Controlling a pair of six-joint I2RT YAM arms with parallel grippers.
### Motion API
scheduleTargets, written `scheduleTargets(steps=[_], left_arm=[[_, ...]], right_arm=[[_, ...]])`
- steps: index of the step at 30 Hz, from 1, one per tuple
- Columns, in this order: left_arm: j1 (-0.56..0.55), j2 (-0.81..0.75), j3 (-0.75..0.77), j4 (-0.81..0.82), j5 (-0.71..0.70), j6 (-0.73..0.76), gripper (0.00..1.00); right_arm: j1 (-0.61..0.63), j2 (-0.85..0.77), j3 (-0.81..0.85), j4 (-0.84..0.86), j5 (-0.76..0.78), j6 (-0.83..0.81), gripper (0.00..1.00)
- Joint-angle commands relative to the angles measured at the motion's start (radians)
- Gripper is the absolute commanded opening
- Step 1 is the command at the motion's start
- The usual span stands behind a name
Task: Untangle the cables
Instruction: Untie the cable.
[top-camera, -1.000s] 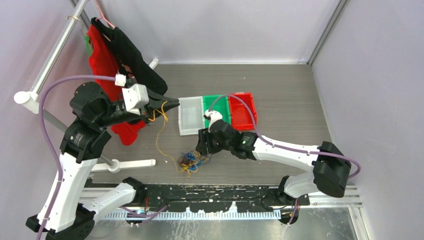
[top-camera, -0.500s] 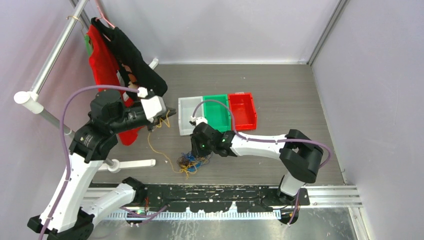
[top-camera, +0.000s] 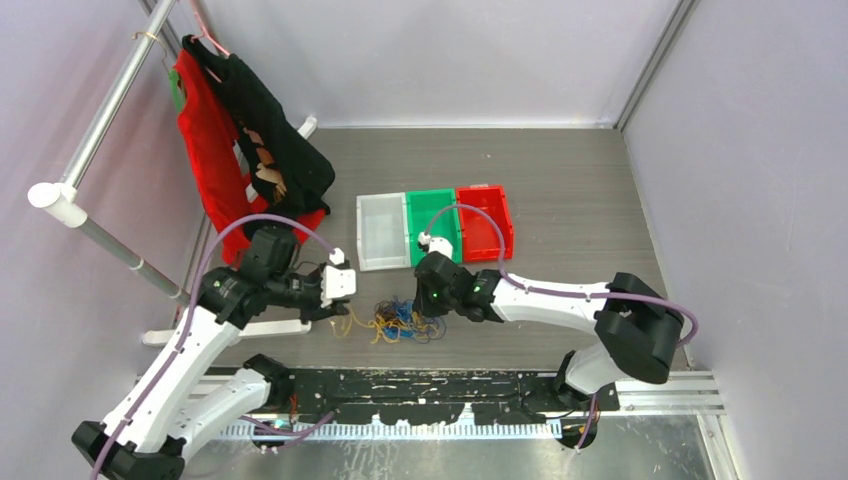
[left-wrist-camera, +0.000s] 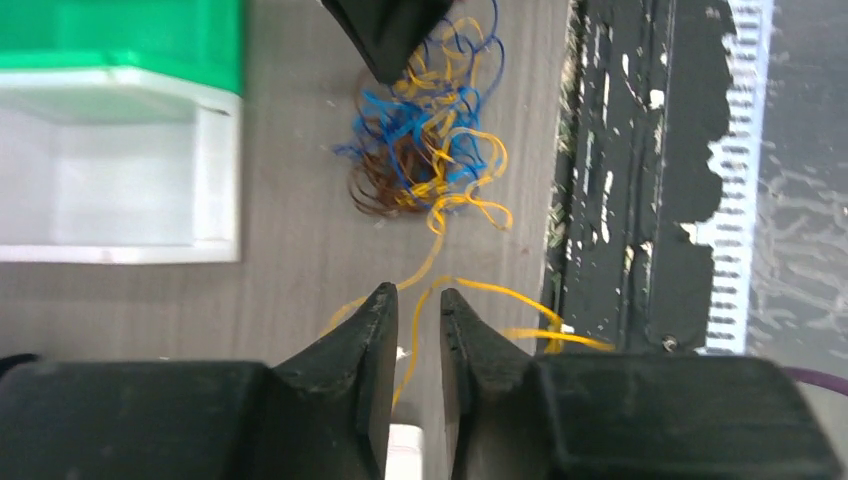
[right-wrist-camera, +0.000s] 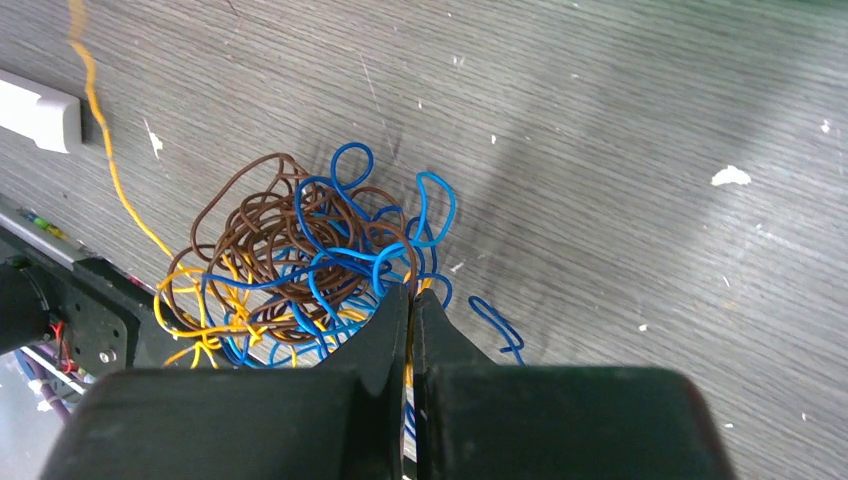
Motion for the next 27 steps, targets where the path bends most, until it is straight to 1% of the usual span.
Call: scheduleTargets(steps=[1, 7, 9, 11, 14, 15, 17, 22, 24, 27], left_arm=[[-0.002, 0.007, -0.034, -0.020, 0.062, 0.143, 0.32], [-0.004, 0.064, -0.122, 0.006, 0.032, 0.301, 0.43], [-0.011, 0.065, -0.174, 0.091, -0.005, 0.338, 0.49], [-0.022, 0.071, -0.229, 0.161, -0.028, 0.383, 0.51], [-0.045, 0.117, -0.274, 0.291, -0.052, 0.402, 0.54], [-0.054, 0.140, -0.282, 0.313, -0.055, 0.433, 0.60], [-0.066, 0.180, -0.305, 0.356, -0.063, 0.511, 0.63], [-0.087, 0.238, -0.394, 0.602, -0.126, 0.645, 0.59], [-0.087, 0.256, -0.407, 0.618, -0.128, 0.710, 0.58], [-0.087, 0.287, -0.417, 0.618, -0.131, 0.768, 0.53]], right_arm=[[0.001, -0.071, -0.029, 0.017, 0.044, 0.036, 0.01], [-0.001, -0.092, -0.039, 0.007, 0.040, 0.027, 0.01], [-0.002, -0.103, -0.049, 0.012, 0.037, 0.026, 0.01], [-0.004, -0.116, -0.061, 0.018, 0.035, 0.028, 0.01], [-0.010, -0.134, -0.072, 0.019, 0.027, 0.028, 0.02], [-0.012, -0.138, -0.074, 0.019, 0.025, 0.027, 0.02], [-0.020, -0.146, -0.078, 0.020, 0.018, 0.026, 0.02], [-0.036, -0.157, -0.082, 0.025, -0.011, 0.023, 0.02], [-0.043, -0.159, -0.085, 0.026, -0.021, 0.024, 0.02], [-0.055, -0.165, -0.090, 0.030, -0.046, 0.026, 0.02]])
